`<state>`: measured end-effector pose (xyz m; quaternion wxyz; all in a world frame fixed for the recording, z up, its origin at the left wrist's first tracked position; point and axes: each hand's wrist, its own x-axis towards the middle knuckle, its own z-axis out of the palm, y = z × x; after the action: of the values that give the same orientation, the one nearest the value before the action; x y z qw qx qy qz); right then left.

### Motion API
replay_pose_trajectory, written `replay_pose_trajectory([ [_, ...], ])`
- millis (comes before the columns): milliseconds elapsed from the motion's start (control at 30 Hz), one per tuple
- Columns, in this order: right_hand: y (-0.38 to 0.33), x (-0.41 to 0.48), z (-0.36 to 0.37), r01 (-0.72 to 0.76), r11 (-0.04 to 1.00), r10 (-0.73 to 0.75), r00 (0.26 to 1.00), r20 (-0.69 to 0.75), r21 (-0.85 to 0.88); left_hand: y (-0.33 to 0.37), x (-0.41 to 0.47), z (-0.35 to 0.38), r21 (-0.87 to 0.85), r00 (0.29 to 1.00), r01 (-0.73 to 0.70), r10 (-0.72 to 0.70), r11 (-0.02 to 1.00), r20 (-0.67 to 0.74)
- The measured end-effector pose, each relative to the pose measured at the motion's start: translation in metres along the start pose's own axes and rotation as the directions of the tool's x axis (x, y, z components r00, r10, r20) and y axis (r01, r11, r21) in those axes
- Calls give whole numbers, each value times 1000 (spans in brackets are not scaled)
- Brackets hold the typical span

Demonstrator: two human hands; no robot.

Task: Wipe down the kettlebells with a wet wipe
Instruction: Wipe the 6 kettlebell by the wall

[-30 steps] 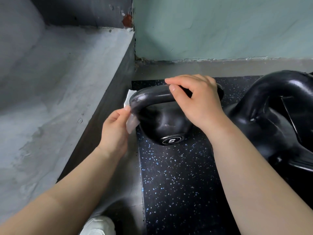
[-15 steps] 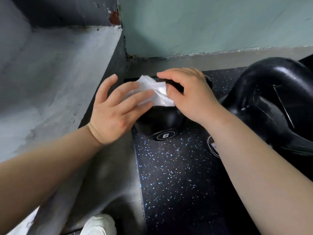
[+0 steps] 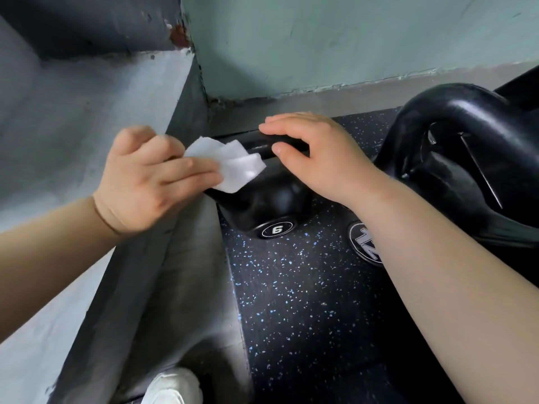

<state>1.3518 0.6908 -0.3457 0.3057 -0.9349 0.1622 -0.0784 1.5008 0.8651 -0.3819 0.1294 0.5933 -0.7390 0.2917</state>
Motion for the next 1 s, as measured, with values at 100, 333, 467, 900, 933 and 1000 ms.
replay_pose_trajectory([
  [100, 1, -1, 0, -5, 999, 7, 999, -41, 36, 22, -14, 0, -64, 993, 98, -94, 993, 66],
  [333, 3, 0, 2, 14, 999, -12, 999, -52, 35, 83, -3, 42, -30, 840, 515, -497, 857, 218],
  [467, 1, -2, 2, 24, 1000, -23, 999, -49, 11, 103, 3, 51, -106, 790, 591, -547, 800, 277],
  [900, 31, -71, -23, -399, 633, 403, 901, 158, 663, 94, 64, 1, -556, 467, 460, -344, -692, 814],
  [933, 36, -78, -20, -489, 509, 432, 857, 281, 708, 92, 70, 1, -542, 464, 447, -334, -712, 821],
  [1000, 43, -87, -17, -576, 341, 406, 803, 437, 743, 90, 81, 7, -509, 422, 461, -326, -727, 846],
])
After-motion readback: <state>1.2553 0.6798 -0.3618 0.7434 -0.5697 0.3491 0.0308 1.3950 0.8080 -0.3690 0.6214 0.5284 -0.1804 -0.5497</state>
